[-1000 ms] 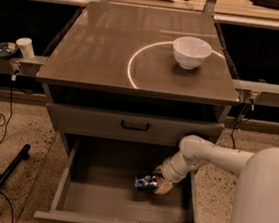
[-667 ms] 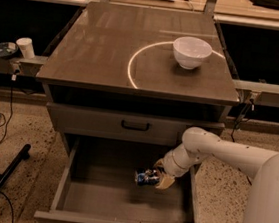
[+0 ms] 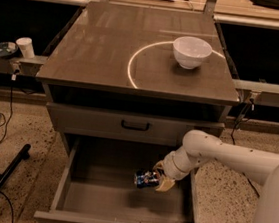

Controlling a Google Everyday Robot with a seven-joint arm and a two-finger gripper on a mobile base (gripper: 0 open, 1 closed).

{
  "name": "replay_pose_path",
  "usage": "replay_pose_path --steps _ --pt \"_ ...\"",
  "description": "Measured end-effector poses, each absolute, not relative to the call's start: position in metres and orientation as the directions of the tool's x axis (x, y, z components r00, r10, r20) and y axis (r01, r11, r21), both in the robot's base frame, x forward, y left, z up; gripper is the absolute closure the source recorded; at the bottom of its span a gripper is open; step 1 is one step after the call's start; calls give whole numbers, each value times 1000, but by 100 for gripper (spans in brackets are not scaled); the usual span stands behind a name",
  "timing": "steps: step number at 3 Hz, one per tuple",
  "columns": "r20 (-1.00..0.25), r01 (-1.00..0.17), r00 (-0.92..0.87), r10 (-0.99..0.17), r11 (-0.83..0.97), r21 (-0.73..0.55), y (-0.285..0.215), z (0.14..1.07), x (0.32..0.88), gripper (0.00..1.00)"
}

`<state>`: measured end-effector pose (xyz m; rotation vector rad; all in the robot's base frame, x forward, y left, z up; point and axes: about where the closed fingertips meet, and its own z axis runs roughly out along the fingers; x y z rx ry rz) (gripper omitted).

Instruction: Pick pepsi can from middle drawer and place on counter

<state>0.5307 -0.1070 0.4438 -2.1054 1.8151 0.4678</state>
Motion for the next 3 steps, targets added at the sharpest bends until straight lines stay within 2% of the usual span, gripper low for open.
replay_pose_path --steps 1,3 --pt "-449 -995 103 -888 -90 -50 -117 452 490 100" --pt "-449 -992 122 -885 -106 -60 -111 467 494 100"
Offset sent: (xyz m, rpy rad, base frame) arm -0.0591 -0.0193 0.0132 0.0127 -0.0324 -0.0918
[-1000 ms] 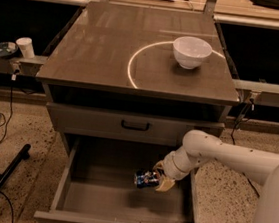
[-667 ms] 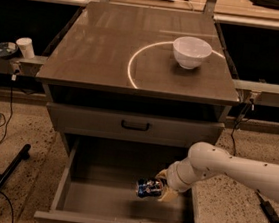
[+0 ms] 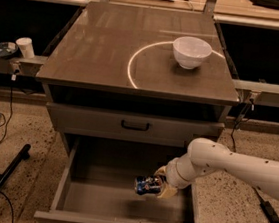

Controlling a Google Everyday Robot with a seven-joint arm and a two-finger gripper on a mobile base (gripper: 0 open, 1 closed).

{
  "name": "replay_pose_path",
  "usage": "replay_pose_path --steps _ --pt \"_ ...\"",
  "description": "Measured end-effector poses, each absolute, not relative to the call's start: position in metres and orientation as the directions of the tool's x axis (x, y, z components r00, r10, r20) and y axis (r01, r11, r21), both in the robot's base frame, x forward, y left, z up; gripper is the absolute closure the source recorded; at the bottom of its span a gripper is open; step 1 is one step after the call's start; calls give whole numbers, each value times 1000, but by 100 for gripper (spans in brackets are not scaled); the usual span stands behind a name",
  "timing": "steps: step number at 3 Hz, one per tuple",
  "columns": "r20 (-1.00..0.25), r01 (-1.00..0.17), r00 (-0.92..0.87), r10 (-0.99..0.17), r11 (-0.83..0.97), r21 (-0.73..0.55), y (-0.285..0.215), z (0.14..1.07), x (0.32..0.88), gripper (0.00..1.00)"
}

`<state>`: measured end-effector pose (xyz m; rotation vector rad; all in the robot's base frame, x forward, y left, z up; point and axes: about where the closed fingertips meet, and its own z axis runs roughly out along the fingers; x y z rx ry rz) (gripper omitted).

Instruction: Pick pepsi can from middle drawer and place on counter

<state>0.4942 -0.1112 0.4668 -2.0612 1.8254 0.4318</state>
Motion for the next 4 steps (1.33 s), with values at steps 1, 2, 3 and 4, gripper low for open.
replay_pose_path --steps 1,2,3,4 --pt "-429 -986 165 -888 -133 -104 -109 510 513 100" --pt "-429 -986 165 -888 -133 -104 -109 510 513 100" --pt "-425 -984 172 -889 -136 -114 -109 517 513 100" --pt "-424 -980 188 -886 -142 -139 -108 537 517 100"
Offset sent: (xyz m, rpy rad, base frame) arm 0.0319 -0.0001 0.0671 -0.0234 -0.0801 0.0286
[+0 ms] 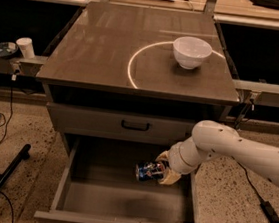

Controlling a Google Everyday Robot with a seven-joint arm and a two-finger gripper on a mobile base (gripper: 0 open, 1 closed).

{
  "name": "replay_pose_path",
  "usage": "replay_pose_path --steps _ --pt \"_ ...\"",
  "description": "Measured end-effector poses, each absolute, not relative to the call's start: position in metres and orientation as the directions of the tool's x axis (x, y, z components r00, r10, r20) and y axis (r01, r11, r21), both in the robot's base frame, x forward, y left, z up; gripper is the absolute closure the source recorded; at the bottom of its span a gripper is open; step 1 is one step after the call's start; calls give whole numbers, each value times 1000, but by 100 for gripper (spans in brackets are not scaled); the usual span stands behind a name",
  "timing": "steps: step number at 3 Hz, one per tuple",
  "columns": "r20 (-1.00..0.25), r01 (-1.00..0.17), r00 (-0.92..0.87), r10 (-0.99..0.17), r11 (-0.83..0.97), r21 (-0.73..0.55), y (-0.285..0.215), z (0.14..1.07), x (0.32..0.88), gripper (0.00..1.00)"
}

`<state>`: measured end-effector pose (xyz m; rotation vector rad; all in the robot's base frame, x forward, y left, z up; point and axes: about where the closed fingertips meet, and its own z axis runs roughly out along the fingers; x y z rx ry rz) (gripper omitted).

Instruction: Pick pepsi can from middle drawer and place on counter

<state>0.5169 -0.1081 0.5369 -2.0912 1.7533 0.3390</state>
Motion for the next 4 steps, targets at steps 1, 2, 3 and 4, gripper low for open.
replay_pose_path --steps 1,2,3,4 --pt "-421 -974 209 -883 -151 -166 -107 557 520 100" --pt "-414 -967 231 -880 -162 -195 -106 584 527 100" --pt "-408 -962 245 -879 -169 -213 -105 601 532 100" --pt "-407 -959 254 -877 -173 -225 -105 615 535 100"
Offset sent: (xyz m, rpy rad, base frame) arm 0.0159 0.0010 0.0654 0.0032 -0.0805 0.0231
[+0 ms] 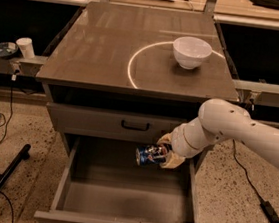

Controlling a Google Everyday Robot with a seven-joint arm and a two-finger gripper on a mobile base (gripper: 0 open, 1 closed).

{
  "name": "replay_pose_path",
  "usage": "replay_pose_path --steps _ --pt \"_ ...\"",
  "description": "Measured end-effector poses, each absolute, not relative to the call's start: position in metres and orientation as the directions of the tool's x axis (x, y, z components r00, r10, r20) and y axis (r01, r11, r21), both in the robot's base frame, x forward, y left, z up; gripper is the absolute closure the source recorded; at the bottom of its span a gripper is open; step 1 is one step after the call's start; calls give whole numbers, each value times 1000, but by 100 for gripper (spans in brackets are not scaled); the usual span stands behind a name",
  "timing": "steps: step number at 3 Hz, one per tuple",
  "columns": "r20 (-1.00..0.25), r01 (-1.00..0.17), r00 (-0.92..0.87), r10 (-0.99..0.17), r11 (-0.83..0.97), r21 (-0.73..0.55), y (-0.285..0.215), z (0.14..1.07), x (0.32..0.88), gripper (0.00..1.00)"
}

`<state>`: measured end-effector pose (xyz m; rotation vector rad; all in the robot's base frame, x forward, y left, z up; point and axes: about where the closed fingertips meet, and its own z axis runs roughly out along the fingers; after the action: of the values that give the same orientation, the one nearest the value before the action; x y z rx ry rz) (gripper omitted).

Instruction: Pick pepsi can from middle drawer and place on counter

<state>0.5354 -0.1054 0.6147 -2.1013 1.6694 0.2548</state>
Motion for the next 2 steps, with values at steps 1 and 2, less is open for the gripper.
replay_pose_path --steps 1,2 --pt "-410 -955 264 -873 -178 -236 -104 630 539 100" --pt "-408 -950 280 -869 -190 -248 -102 644 543 100"
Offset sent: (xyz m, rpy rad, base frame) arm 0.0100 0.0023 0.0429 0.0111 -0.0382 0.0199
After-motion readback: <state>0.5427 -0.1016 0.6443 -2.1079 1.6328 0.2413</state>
